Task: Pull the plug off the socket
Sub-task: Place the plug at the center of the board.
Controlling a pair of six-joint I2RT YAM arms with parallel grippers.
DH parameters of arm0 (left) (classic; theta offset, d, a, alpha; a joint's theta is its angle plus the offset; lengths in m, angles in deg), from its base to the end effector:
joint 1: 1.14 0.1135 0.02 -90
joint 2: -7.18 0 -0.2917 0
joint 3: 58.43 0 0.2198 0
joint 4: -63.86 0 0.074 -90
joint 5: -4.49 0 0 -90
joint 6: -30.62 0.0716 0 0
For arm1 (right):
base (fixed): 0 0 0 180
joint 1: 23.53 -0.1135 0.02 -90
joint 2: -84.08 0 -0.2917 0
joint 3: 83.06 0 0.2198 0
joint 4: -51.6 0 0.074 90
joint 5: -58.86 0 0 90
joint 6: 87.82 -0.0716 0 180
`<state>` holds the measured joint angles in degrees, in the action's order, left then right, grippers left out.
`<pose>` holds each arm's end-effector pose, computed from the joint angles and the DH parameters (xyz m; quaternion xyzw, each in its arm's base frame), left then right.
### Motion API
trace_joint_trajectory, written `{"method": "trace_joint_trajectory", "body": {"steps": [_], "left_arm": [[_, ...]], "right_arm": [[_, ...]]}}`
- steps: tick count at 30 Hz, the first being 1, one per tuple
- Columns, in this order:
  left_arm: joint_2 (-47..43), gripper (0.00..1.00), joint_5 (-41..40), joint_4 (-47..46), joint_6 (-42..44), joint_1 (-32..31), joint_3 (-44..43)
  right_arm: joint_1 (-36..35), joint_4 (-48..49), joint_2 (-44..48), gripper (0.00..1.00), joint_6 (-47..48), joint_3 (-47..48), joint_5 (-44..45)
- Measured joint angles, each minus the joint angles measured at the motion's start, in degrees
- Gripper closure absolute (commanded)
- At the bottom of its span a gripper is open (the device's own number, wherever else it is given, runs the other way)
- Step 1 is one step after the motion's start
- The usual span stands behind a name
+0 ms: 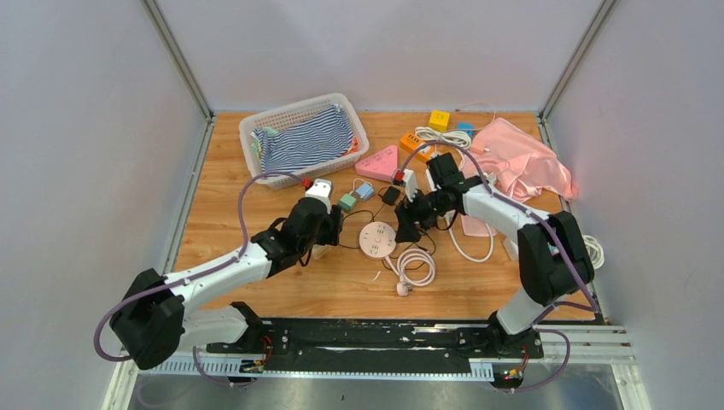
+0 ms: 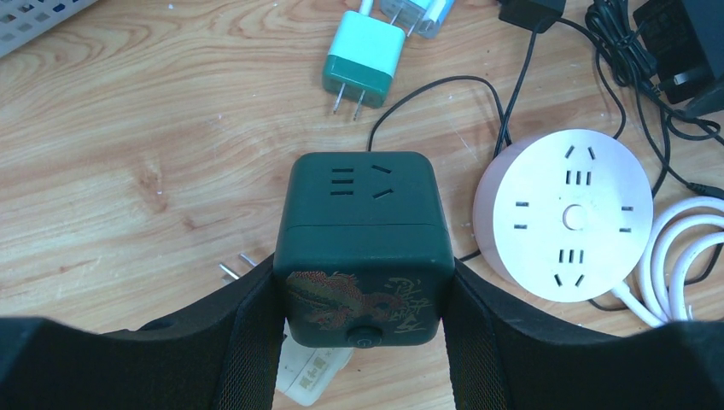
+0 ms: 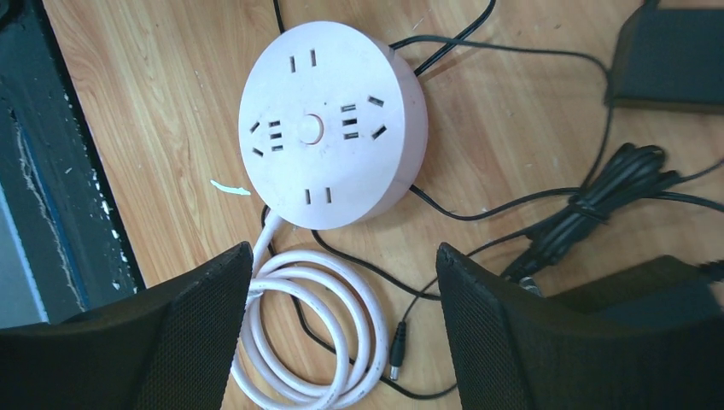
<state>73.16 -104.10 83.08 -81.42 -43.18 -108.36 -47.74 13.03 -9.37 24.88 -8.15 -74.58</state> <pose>0.1849 -0.1359 0.2373 0.0791 0.8760 -0.1191 0.4606 0.2665 0.1738 0.2290 -0.4508 0.7757 0.3584 0.2583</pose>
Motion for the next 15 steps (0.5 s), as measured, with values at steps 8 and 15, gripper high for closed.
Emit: {"method": "trace_joint_trajectory", "body": {"steps": [8, 15], "left_arm": [[4.6, 0.71, 1.7, 1.5, 0.0, 1.6, -3.0], [8.1, 0.60, 2.6, 3.1, 0.0, 1.9, -5.0]], "right_arm": [[1.0, -2.1, 10.1, 0.20, 4.9, 0.2, 3.2], [5.4, -2.5, 15.6, 0.20, 6.5, 0.2, 3.3]]}}
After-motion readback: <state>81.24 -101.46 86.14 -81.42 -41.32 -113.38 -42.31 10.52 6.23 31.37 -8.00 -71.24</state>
